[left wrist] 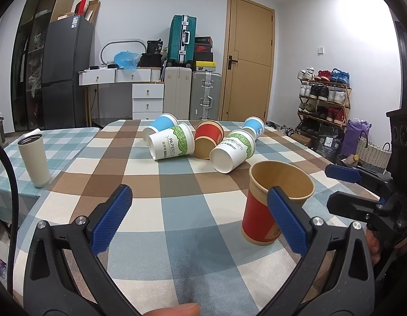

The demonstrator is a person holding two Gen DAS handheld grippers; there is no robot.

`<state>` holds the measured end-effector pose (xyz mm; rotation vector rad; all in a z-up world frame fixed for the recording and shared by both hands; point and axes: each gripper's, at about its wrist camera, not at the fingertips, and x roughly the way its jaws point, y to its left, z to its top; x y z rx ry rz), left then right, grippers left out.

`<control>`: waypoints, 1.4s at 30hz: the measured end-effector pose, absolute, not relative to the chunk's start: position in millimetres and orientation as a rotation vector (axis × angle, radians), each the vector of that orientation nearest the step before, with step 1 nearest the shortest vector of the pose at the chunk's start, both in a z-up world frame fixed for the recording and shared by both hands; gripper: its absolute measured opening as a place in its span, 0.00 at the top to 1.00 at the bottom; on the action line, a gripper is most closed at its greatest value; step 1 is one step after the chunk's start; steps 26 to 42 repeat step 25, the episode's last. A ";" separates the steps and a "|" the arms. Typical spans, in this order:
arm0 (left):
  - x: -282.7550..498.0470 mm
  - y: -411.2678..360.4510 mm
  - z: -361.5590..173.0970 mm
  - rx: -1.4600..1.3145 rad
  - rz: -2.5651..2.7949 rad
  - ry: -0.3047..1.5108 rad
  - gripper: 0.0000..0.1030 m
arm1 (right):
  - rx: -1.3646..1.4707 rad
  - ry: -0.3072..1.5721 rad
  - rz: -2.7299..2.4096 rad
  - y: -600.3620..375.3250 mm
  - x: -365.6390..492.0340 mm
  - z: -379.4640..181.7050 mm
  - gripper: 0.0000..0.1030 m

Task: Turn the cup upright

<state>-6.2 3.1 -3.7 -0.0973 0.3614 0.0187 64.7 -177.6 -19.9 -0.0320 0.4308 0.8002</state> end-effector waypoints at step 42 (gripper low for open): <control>-4.9 0.9 -1.3 -0.090 0.018 0.351 0.01 | -0.034 0.432 0.800 -176.4 64.0 -19.9 0.00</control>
